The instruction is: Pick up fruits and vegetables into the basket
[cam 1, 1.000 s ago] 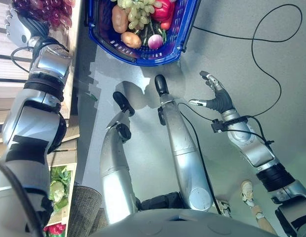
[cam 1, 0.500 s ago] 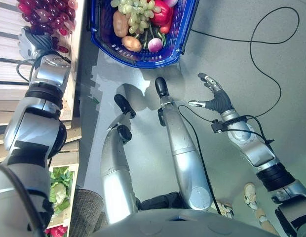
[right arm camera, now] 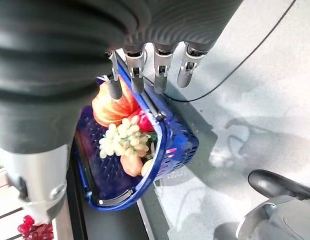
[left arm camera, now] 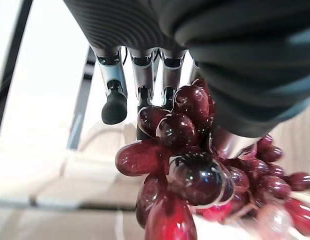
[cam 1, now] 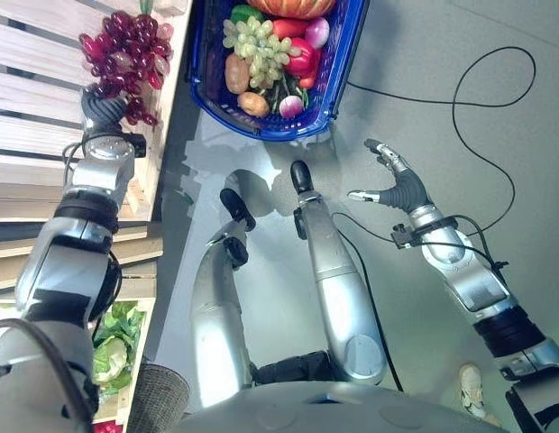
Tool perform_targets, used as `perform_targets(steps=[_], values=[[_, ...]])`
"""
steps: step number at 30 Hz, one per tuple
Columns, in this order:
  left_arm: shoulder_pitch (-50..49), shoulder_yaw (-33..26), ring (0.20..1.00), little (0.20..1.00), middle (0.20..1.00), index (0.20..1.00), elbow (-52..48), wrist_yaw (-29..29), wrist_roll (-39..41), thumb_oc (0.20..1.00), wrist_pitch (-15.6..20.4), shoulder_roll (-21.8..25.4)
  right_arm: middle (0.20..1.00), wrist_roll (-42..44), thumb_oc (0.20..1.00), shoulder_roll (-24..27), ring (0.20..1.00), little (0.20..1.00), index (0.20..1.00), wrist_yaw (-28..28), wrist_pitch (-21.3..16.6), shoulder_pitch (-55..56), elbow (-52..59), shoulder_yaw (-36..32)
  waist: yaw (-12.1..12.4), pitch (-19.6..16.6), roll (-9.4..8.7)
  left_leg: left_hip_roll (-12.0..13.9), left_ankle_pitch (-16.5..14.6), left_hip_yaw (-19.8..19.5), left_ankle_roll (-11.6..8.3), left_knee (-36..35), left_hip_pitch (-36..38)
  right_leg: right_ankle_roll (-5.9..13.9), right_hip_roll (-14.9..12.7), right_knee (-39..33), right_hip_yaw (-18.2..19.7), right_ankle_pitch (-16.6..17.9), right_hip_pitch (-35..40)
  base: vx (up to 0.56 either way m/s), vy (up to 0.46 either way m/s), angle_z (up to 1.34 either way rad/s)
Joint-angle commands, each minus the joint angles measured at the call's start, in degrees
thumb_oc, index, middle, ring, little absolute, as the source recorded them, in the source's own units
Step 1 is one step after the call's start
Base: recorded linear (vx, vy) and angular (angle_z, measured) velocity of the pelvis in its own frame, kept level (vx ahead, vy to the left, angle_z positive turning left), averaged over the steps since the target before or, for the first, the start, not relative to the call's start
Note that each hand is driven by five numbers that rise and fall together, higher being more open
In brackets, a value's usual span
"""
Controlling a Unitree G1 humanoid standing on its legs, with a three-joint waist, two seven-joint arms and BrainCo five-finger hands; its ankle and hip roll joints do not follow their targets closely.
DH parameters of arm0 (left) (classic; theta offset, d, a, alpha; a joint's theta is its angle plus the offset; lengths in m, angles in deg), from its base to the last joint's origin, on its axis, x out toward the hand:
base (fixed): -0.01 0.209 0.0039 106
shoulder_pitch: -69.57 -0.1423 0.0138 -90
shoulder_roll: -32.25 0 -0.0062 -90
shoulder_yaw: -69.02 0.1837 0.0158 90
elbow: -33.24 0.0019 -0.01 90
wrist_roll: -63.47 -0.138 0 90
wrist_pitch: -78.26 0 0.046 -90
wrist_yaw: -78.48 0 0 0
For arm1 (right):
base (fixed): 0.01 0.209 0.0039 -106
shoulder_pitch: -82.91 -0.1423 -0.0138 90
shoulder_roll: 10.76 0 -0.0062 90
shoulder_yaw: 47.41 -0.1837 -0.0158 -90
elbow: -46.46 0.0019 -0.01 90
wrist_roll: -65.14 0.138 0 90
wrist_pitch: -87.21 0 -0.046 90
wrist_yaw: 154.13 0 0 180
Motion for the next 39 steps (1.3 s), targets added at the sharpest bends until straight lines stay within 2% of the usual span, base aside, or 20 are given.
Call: perform_targets(steps=[1, 6, 10, 13, 22, 29, 32, 33, 39], values=[[-6.61, -4.89, 0.2, 0.2, 0.2, 0.2, -5.24, -5.47, 4.74, 0.2, 6.01, 1.76, 1.0, -2.1, 1.0, 0.44, 1.0, 1.0, 1.0, -1.92, -2.25, 4.6, 4.83, -3.87, 0.43, -2.68, 0.67, -4.01, -6.1, 1.29, 1.82, -0.19, 4.55, 2.08, 2.53, -0.83, -3.16, -4.17, 3.98, -0.01, 0.058, 0.01], [-15.61, -8.6, 0.2, 0.2, 0.2, 0.2, -13.19, -14.14, 10.99, 0.2, 9.29, -0.33, 1.0, -3.63, 1.0, 0.52, 1.0, 1.0, 1.0, -3.6, -3.01, 8.3, 6.21, -6.91, 1.23, -2.68, 1.17, -4.22, -6.23, 1.18, 2.16, -1.48, 8.25, 2.11, 2.14, -2.57, -3.4, -4.27, 7.97, -0.01, 0.05, 0.0], [-22.26, -11.43, 0.2, 0.2, 0.2, 0.2, -21.56, -18.79, 15.82, 0.2, 8.54, -1.69, 1.0, -4.48, 1.0, 0.56, 1.0, 1.0, 1.0, -4.26, -3.56, 10.75, 6.87, -8.91, 1.81, -2.68, 1.52, -4.46, -6.32, 0.94, 2.36, -2.22, 10.76, 2.08, 1.8, -3.89, -3.65, -4.26, 10.78, 0.0, 0.043, 0.0], [-27.63, -13.8, 0.2, 0.2, 0.2, 0.2, -28.61, -22.25, 22.4, 0.2, 7.63, -3.62, 1.0, -5.63, 1.0, 0.28, 1.0, 1.0, 1.0, -5.02, -4.43, 12.71, 7.06, -10.42, 2.34, -2.68, 1.57, -4.74, -6.43, 0.58, 2.6, -2.75, 12.76, 2.0, 1.57, -5.12, -3.73, -4.18, 13.21, 0.0, 0.03, 0.03], [-37.48, -16.62, 0.2, 0.2, 0.2, 0.2, -43.04, -27.6, 33.32, 0.2, 7.02, -8.7, 1.0, -12.99, 1.0, 0.17, 1.0, 1.0, 1.0, -3.14, -4.59, 14.34, 7.47, -11.06, 4.22, -2.68, 1.57, -5.56, -7.05, -0.58, 3.39, -3.19, 16.3, 1.89, 0.86, -6.62, -4.72, -4.42, 17.93, 0.0, 0.009, 0.05], [-41.64, -16.08, 0.2, 0.2, 0.2, 0.2, -51.74, -27.81, 37.45, 0.2, 5.77, -11.19, 1.0, -18.57, 1.0, 0.7, 1.0, 1.0, 1.0, -0.33, -3.32, 13.3, 7.98, -9.65, 5.74, -2.68, 1.24, -6.06, -7.42, -1.68, 3.83, -3.25, 18.08, 2.05, 0.31, -7.72, -5.51, -4.24, 20.72, 0.0, -0.013, 0.05], [-42.95, -14.63, 0.2, 0.2, 0.2, 0.2, -55.69, -28.63, 38.5, 0.2, 4.72, -11.84, 1.0, -23.1, 1.0, 1.38, 1.0, 1.0, 1.0, 0.84, -2.06, 11.25, 7.49, -7.59, 6.92, -2.68, 1.43, -6.45, -7.36, -2.29, 3.99, -3.59, 18.94, 2.21, -0.25, -8.53, -6.31, -3.84, 22.14, -0.04, -0.034, 0.11], [-43.05, -14.1, 0.2, 0.2, 0.2, 0.2, -57.3, -29.21, 39.55, 0.2, 4.6, -11.94, 1.0, -24.22, 1.0, 1.75, 1.0, 1.0, 1.0, 1.23, -1.42, 9.84, 7.72, -6.66, 7.37, -2.68, 1.45, -6.48, -5.74, -1.88, 4.35, -4.19, 18.39, 2.02, -0.48, -9.58, -6.74, -1.91, 21.75, -0.08, -0.047, 0.11], [-42.51, -10.93, 0.2, 0.2, 0.2, 0.2, -59.98, -30.2, 40.57, 0.2, 3.09, -12.29, 1.0, -27.97, 1.0, 2.42, 1.0, 1.0, 1.0, 3.61, -0.48, 4.56, 7.33, -1.65, 8.86, -2.68, 1.76, -7.11, -5.75, -2.61, 4.64, -4.66, 19.35, 2.3, -0.99, -10.51, -7.53, -1.54, 23.37, -0.02, -0.035, 0.09]])
